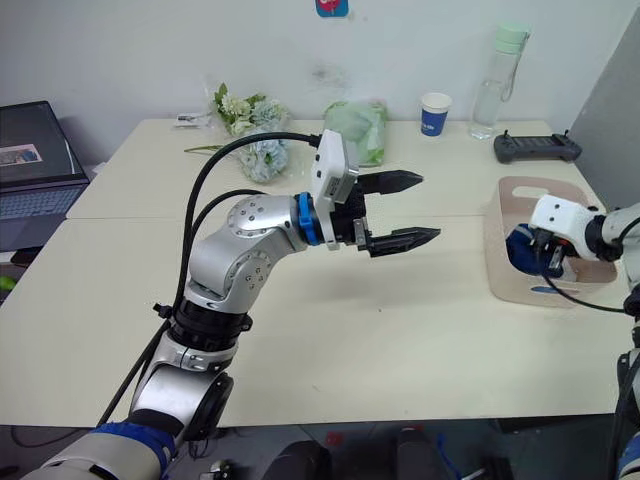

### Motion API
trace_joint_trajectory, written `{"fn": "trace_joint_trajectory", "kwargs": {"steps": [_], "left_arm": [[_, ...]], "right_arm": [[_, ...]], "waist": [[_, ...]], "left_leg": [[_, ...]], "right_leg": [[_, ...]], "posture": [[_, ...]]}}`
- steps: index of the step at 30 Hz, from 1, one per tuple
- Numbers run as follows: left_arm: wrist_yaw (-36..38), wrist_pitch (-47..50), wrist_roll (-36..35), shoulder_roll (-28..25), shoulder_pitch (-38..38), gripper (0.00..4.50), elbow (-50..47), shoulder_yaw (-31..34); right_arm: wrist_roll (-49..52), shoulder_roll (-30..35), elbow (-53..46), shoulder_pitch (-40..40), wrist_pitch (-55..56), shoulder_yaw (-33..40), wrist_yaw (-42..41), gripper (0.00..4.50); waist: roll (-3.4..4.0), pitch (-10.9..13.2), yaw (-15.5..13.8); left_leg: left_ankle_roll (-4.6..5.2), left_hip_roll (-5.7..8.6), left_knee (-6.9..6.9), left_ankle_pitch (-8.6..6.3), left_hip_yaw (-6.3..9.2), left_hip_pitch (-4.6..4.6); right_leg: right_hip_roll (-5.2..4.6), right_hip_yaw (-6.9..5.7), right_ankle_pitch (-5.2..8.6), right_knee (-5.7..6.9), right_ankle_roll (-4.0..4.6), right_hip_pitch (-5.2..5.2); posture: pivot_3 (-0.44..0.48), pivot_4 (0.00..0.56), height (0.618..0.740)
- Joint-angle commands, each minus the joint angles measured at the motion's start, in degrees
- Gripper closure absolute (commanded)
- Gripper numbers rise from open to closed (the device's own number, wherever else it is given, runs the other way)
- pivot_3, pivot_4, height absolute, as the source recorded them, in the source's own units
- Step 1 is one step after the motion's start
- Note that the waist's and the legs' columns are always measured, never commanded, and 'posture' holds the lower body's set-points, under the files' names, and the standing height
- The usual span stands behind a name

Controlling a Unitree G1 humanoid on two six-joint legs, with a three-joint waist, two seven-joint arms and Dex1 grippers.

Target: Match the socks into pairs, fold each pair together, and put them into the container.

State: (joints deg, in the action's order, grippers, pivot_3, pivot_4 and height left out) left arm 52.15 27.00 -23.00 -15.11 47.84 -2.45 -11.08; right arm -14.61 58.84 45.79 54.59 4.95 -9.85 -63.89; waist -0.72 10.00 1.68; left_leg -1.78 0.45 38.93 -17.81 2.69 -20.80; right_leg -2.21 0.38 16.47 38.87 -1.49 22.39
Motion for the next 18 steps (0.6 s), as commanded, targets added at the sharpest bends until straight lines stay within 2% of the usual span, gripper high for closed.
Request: {"fn": "trace_joint_trajectory", "kwargs": {"steps": [1,4,8,12,15,18], "left_arm": [[0.3,-1.9,1.5,-1.4,-0.7,0.0,-0.7,0.1],[-1.5,-3.1,2.2,-2.7,-1.8,0.0,0.9,2.8],[-5.3,-6.8,4.3,-4.3,-5.0,0.0,4.5,6.2],[-9.3,-9.2,5.5,-6.6,-10.9,0.0,5.1,10.7],[-11.6,-9.8,6.0,-7.6,-15.5,0.0,3.9,12.8],[-13.3,-9.7,5.8,-8.2,-21.9,0.0,1.4,14.5]], "right_arm": [[2.0,2.7,-6.2,2.3,-2.0,4.3,1.7,4.45],[6.1,1.6,-14.5,0.8,-6.7,8.6,2.9,3.88],[14.4,-3.9,-29.8,-5.1,-18.7,15.2,6.0,2.47],[23.8,-16.2,-50.3,-14.4,-34.5,21.0,15.5,1.08],[25.8,-22.4,-61.6,-22.6,-39.6,20.2,20.3,0.03],[26.7,-29.2,-70.1,-31.4,-41.9,18.0,26.1,0.03]], "waist": [[0.0,0.0,-0.1],[-0.01,0.0,-0.1],[0.0,0.0,0.1],[0.0,0.0,0.0],[0.0,0.0,-0.6],[-0.02,0.0,-1.4]], "left_leg": [[0.0,0.0,0.0,0.0,0.02,-0.01],[0.0,0.0,0.0,0.0,0.03,-0.02],[0.0,-0.08,-0.01,0.0,0.06,0.01],[0.0,-0.11,0.0,0.0,0.2,-0.06],[0.0,-0.08,0.01,0.0,0.24,-0.19],[0.0,0.0,0.0,-0.01,0.21,-0.29]], "right_leg": [[0.0,-0.02,0.0,0.0,0.0,0.0],[-0.01,-0.02,0.0,-0.01,0.0,-0.01],[0.02,-0.03,0.0,0.05,0.0,-0.01],[0.01,-0.14,-0.01,0.09,0.01,0.02],[-0.04,-0.18,-0.01,0.09,0.01,0.13],[-0.1,-0.13,-0.01,0.07,0.01,0.26]], "posture": [[0.0,0.15,0.74],[0.0,0.15,0.74],[0.0,0.15,0.74],[0.0,0.15,0.74],[0.0,0.15,0.74],[0.0,0.15,0.74]]}}
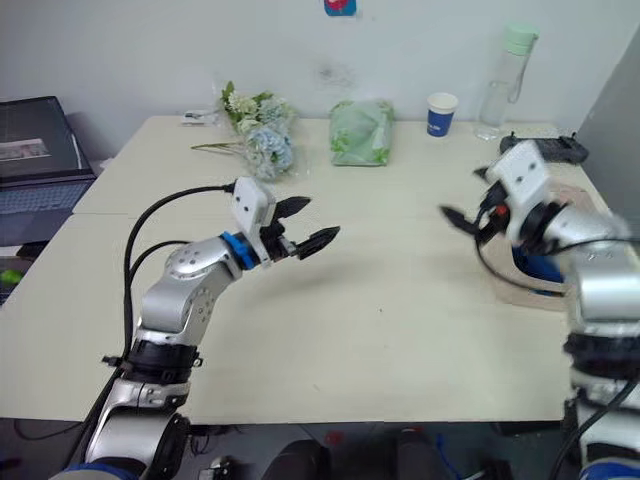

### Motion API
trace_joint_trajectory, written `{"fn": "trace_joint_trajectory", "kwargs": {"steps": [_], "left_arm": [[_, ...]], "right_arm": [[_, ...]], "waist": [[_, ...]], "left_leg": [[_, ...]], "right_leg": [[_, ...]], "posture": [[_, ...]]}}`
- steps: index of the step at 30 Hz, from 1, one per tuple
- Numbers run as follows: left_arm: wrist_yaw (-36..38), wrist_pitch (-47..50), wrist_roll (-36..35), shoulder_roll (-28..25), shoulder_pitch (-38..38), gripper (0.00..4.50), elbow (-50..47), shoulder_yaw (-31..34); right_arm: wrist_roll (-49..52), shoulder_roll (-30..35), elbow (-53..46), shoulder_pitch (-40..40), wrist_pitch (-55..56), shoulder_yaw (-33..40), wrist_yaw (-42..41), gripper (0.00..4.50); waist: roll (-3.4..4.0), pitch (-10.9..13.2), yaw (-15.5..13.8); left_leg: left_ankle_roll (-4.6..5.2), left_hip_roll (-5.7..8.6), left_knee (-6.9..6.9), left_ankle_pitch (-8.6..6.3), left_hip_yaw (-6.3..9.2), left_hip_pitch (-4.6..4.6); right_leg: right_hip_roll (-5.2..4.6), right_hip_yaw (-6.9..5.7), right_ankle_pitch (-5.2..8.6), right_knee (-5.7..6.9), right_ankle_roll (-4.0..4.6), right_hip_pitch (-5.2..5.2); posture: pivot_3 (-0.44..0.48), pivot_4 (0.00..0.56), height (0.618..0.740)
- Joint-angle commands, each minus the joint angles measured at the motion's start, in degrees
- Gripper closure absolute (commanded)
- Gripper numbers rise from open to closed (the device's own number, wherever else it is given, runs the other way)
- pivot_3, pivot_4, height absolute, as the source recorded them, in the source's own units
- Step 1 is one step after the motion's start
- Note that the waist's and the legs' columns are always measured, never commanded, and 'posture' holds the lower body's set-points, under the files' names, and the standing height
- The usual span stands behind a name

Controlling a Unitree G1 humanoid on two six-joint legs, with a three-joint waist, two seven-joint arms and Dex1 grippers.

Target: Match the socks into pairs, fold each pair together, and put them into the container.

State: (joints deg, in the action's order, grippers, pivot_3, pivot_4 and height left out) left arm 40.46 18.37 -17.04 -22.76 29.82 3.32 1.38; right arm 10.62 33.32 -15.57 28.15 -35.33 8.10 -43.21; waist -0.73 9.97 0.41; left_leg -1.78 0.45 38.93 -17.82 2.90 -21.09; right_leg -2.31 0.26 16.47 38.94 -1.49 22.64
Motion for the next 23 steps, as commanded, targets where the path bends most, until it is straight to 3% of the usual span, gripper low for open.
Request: {"fn": "trace_joint_trajectory", "kwargs": {"steps": [1,7,12,17,23], "left_arm": [[-2.4,-0.8,-0.3,-0.5,-6.9,0.0,-5.8,2.7],[-8.5,1.4,0.7,1.6,-22.5,0.0,-15.1,3.1],[-16.1,0.1,6.3,4.0,-29.4,0.0,-18.2,1.5],[-17.5,-1.1,7.1,4.2,-33.0,0.0,-19.9,1.6],[-17.5,-1.0,6.5,4.4,-33.4,0.0,-20.1,1.4]], "right_arm": [[1.6,-6.0,-10.7,-8.7,-1.3,-0.8,7.0,0.03],[-2.2,-11.7,-14.6,-24.9,4.4,-6.5,13.1,0.03],[-4.1,-15.6,-13.6,-32.4,9.9,-5.1,19.4,0.03],[-3.1,-16.8,-12.7,-35.9,13.1,-3.6,21.0,0.03],[-2.6,-16.1,-9.3,-34.3,15.8,-3.8,20.3,0.03]], "waist": [[-0.07,-0.1,-0.3],[-0.07,-0.1,-0.3],[-0.07,-0.1,-0.3],[-0.08,-0.1,-0.2],[-0.08,-0.1,-0.2]], "left_leg": [[0.0,-0.01,0.03,0.0,0.01,0.0],[0.03,0.0,-0.03,-0.04,-0.07,0.01],[0.25,-0.04,-0.05,-0.16,-0.03,0.29],[0.25,-0.05,-0.07,-0.16,-0.02,0.32],[0.26,-0.06,-0.08,-0.17,-0.01,0.34]], "right_leg": [[0.0,0.0,0.0,0.0,0.0,-0.01],[-0.01,0.09,0.0,-0.01,0.0,0.03],[0.07,0.06,-0.02,0.04,0.01,-0.2],[0.12,0.04,-0.02,0.0,0.01,-0.25],[0.14,0.0,-0.01,0.0,0.01,-0.27]], "posture": [[0.0,0.15,0.74],[0.0,0.15,0.74],[0.0,0.15,0.74],[0.0,0.15,0.74],[0.0,0.15,0.74]]}}
